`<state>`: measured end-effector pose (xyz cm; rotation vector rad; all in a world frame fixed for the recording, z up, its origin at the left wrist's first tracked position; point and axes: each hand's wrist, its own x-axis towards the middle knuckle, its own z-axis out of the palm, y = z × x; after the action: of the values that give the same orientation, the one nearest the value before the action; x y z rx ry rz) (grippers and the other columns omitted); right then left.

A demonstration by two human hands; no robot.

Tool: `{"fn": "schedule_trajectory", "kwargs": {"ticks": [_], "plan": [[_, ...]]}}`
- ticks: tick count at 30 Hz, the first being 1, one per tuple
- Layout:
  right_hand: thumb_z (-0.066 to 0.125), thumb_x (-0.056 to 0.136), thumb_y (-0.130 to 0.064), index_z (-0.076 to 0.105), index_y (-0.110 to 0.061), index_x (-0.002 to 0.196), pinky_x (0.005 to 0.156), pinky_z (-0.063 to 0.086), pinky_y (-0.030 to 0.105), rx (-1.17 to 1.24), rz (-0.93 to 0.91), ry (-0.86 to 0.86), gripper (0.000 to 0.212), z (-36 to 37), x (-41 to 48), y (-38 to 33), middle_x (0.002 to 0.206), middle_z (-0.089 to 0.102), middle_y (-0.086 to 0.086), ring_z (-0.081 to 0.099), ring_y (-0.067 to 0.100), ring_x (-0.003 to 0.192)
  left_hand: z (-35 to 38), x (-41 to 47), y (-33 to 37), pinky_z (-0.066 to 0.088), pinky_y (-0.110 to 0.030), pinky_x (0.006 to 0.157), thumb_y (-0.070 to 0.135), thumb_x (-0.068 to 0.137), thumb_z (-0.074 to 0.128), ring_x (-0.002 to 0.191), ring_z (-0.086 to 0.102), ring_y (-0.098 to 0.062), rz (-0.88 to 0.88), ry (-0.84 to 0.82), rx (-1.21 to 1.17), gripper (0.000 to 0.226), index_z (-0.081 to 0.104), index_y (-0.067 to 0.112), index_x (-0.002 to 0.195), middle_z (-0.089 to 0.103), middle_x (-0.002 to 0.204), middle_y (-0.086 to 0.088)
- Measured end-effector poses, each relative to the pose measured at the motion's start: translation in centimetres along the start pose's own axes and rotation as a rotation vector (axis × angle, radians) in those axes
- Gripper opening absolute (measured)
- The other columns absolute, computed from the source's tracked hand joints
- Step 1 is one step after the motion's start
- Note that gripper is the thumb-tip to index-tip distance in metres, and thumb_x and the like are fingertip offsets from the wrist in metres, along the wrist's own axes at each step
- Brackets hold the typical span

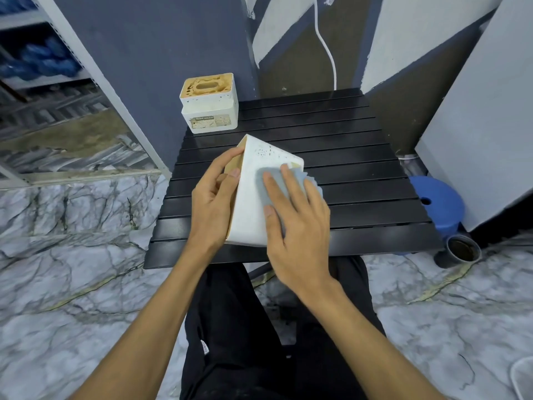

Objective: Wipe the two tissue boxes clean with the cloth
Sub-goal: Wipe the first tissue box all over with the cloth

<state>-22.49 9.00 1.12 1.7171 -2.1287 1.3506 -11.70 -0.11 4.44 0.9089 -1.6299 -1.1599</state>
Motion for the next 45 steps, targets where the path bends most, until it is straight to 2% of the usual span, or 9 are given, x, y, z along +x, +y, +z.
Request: {"fn": "schedule_trajectory", "kwargs": {"ticks": [4,8,11,18,24,30,36,40,45], "plan": [[0.040,0.099,-0.030,0.047,-0.025,0.144,0.109,0.031,0.045,-0.002,-0.079,-0.021,0.045,-0.1,0.1,-0.4,0.153,0.041,0.002,0.033,0.026,0.140,-0.1,-0.2,0.0,0.050,-0.032,0.067,0.024,0.097,0.049,0.075,0.058,-0.019,-0.006,0.000,-0.032,0.033,0.062,0.028,0.127,0.071,0.092,-0.004],[0.035,0.099,-0.035,0.046,-0.027,0.144,0.110,0.029,0.046,0.033,0.078,0.018,0.047,0.1,3.0,1.0,0.155,0.038,-0.001,0.032,0.028,0.140,-0.2,-0.3,-0.1,0.043,-0.032,0.065,0.028,0.096,0.050,0.072,0.051,-0.024,-0.002,-0.016,-0.027,0.034,0.063,0.031,0.128,0.065,0.095,-0.025],[0.033,0.100,-0.036,0.045,-0.027,0.145,0.113,0.027,0.045,0.071,0.113,0.007,0.048,0.1,2.3,1.4,0.157,0.035,-0.003,0.031,0.026,0.141,-0.1,-0.4,0.0,0.043,-0.030,0.063,0.027,0.097,0.050,0.072,0.052,-0.022,0.004,-0.010,-0.023,0.034,0.063,0.030,0.128,0.066,0.094,-0.020],[0.042,0.098,-0.029,0.048,-0.027,0.143,0.111,0.029,0.045,-0.009,-0.082,-0.024,0.046,-0.1,1.0,-0.5,0.156,0.035,0.003,0.032,0.027,0.140,-0.2,-0.5,0.3,0.050,-0.021,0.065,0.020,0.096,0.048,0.073,0.058,-0.009,0.009,-0.004,-0.055,0.035,0.060,0.022,0.128,0.072,0.094,0.010],[0.044,0.099,-0.035,0.041,-0.037,0.147,0.119,0.011,0.054,-0.006,-0.002,-0.077,0.047,-0.1,3.0,0.0,0.163,0.014,0.011,0.004,0.029,0.151,-0.3,-0.4,0.2,0.048,-0.018,0.062,0.023,0.096,0.049,0.068,0.056,-0.007,0.004,0.010,-0.067,0.034,0.061,0.022,0.128,0.069,0.085,0.007],[0.040,0.099,-0.034,0.045,-0.030,0.145,0.118,0.021,0.047,0.000,-0.052,-0.051,0.046,0.1,0.8,-1.1,0.154,0.034,0.014,0.026,0.027,0.144,-0.2,-0.4,0.5,0.051,-0.018,0.065,0.021,0.097,0.047,0.073,0.061,-0.003,0.009,0.014,-0.078,0.033,0.059,0.021,0.127,0.072,0.093,0.014],[0.038,0.100,-0.035,0.047,-0.029,0.144,0.113,0.029,0.050,0.004,0.029,-0.010,0.045,0.1,3.9,0.2,0.152,0.037,0.013,0.033,0.031,0.138,-0.2,-0.6,0.3,0.047,-0.020,0.062,0.023,0.095,0.048,0.069,0.055,-0.010,0.001,0.006,-0.083,0.034,0.061,0.026,0.127,0.068,0.087,0.001],[0.039,0.100,-0.033,0.049,-0.028,0.143,0.113,0.029,0.046,0.034,0.048,0.009,0.045,0.1,2.2,-0.1,0.152,0.037,0.012,0.031,0.028,0.138,0.0,-0.5,0.5,0.048,-0.019,0.063,0.019,0.098,0.049,0.071,0.056,-0.007,0.012,0.024,-0.078,0.031,0.061,0.024,0.127,0.070,0.087,0.011],[0.043,0.099,-0.031,0.050,-0.029,0.142,0.113,0.028,0.045,-0.019,-0.086,-0.028,0.044,0.0,1.0,-1.5,0.150,0.040,0.015,0.036,0.030,0.137,-0.5,-0.5,0.4,0.052,-0.021,0.067,0.020,0.098,0.046,0.076,0.061,-0.005,0.011,-0.014,-0.058,0.032,0.058,0.025,0.127,0.072,0.094,0.016]]}}
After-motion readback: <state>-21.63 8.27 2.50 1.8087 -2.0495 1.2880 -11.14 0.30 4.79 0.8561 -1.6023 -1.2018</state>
